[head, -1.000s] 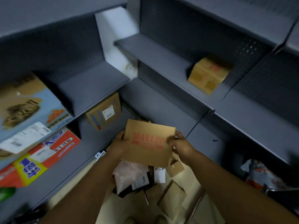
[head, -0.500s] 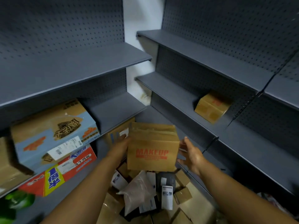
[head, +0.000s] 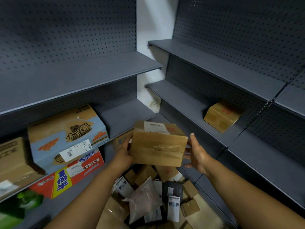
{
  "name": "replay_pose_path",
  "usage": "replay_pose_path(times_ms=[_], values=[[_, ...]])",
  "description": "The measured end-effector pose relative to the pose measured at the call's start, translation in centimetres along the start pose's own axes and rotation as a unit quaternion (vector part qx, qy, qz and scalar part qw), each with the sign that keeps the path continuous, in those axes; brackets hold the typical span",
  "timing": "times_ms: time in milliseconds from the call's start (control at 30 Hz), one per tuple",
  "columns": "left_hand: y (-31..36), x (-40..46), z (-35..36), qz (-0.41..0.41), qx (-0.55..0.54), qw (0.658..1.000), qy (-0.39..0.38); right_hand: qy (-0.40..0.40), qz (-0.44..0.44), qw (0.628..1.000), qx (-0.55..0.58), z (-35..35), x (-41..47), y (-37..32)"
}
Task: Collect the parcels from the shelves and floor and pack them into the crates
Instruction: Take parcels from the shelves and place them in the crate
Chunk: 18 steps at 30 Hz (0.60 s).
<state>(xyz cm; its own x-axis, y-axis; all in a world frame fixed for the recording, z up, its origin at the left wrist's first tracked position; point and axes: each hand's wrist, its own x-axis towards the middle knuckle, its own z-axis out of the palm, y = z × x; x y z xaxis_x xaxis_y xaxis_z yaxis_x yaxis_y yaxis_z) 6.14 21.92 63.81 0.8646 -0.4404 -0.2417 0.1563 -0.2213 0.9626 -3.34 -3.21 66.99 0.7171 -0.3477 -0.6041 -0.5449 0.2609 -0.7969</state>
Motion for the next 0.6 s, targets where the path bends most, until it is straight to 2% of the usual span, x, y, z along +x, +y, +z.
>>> replay_pose_path(times_ms=[100, 233, 400, 600], values=[[0.7, -1.4, 0.6, -0.022, -0.023, 0.999, 0.011, -0.016, 0.016, 1.000, -0.011, 0.0, -0.2, -0.2], [1.2, -3.5, 1.3, -0.042, -0.060, 0.997, 0.035, -0.030, -0.008, 0.999, -0.022, -0.3, -0.5, 0.0], [0.7, -6.6, 2.6, -0.058, -0.064, 0.984, 0.156, -0.064, -0.029, 0.997, -0.036, -0.3, -1.3, 0.6], [-2.7, -13.3, 2.5, -0.074, -0.079, 0.956, 0.272, -0.125, -0.045, 0.985, -0.112, 3.1, -2.4, 2.8]])
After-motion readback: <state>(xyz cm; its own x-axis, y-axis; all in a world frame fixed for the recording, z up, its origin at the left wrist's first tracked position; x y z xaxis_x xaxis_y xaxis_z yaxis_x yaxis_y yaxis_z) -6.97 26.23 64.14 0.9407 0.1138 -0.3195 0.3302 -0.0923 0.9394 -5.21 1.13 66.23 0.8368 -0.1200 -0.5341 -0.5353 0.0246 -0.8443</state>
